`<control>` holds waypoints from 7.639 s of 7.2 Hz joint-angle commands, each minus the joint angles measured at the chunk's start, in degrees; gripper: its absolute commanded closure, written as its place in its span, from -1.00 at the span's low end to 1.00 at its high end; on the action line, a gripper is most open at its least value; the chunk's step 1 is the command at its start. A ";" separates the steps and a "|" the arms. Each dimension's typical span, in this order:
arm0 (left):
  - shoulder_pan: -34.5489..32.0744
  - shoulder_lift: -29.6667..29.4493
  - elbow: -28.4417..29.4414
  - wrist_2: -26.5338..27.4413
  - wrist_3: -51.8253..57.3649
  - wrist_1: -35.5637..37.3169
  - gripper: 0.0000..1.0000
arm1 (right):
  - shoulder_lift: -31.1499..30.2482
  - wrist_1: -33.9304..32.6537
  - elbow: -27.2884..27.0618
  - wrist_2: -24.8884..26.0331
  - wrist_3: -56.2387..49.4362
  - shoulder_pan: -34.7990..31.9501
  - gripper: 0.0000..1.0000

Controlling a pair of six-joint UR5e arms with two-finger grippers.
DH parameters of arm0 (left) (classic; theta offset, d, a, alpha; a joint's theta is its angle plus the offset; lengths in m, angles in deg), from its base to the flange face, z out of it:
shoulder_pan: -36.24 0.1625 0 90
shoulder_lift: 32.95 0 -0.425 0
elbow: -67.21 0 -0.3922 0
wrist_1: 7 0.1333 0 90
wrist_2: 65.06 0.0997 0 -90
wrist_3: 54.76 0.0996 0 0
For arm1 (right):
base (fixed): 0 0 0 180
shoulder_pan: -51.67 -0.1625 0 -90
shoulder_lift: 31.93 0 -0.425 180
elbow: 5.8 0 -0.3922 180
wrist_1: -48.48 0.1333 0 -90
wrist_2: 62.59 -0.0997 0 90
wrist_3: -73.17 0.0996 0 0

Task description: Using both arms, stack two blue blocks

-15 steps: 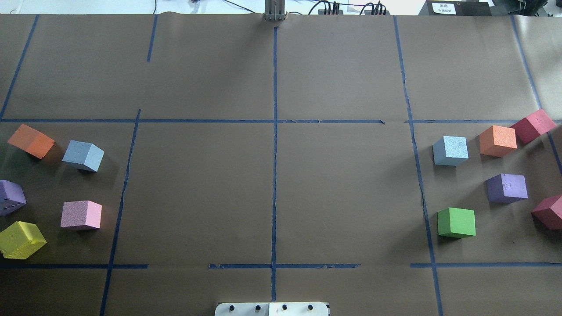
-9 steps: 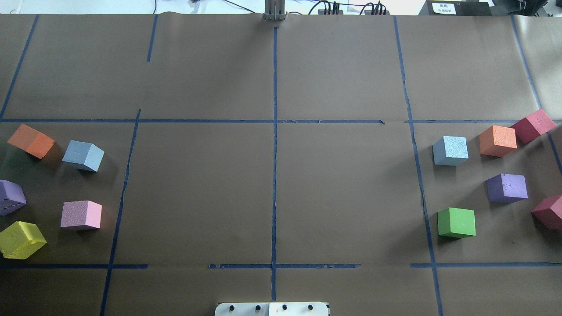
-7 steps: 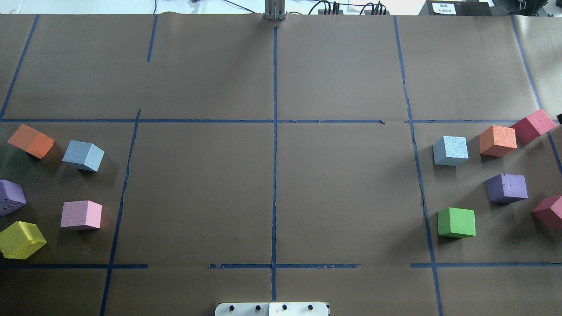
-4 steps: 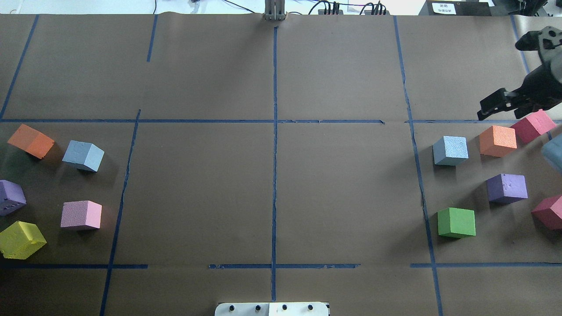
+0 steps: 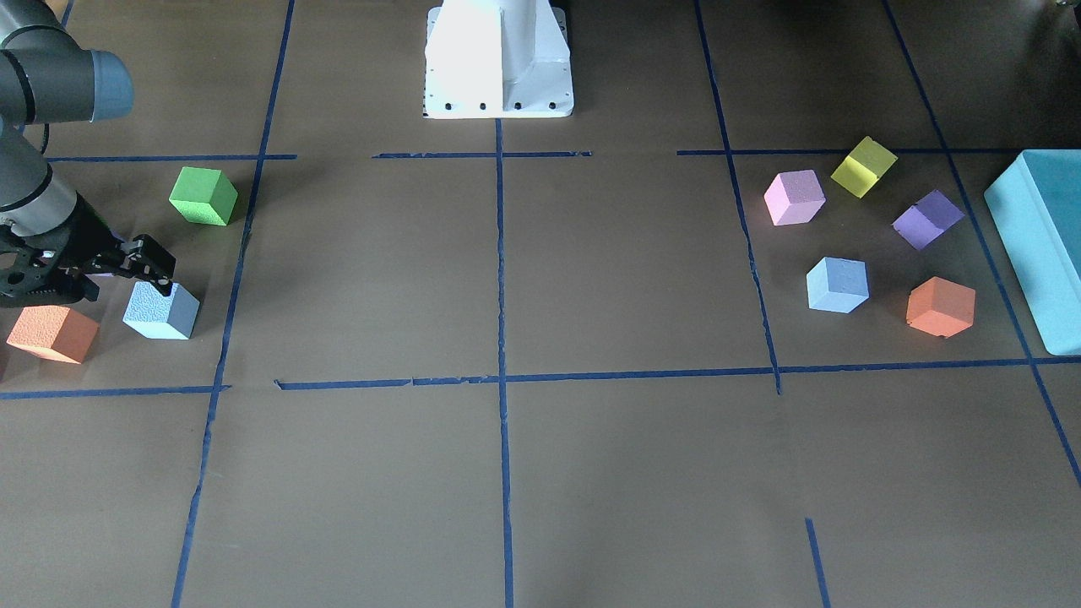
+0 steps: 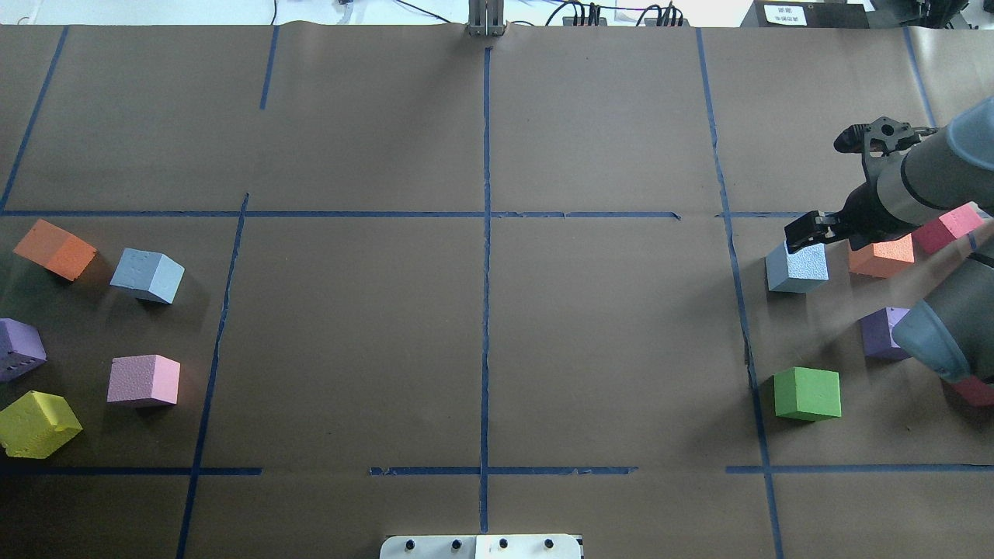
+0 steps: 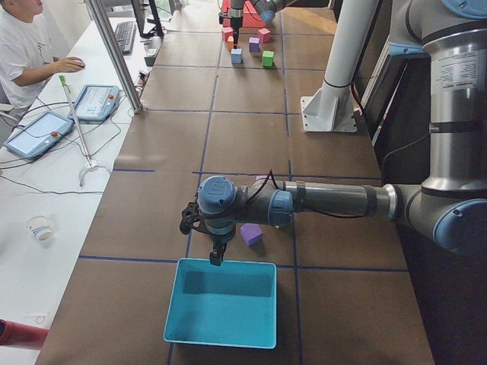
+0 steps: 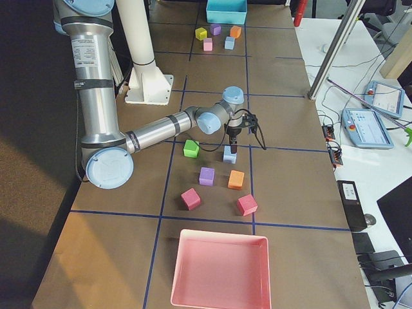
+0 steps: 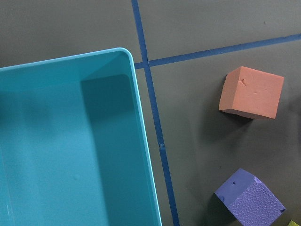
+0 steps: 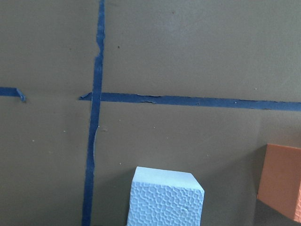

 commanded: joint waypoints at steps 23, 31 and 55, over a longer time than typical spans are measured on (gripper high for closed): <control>0.09 0.39 0.92 0.00 0.00 0.18 -1.00 | 49.50 -7.61 33.53 15.06 25.39 24.70 -0.99; 0.70 -2.07 0.74 0.26 -0.61 -9.18 -1.00 | 29.46 -26.33 5.62 -6.79 -14.83 -5.82 -1.00; 39.64 -32.76 -0.92 16.35 -49.99 3.87 1.00 | -12.55 -25.81 -2.16 -14.11 -74.37 -38.06 -0.99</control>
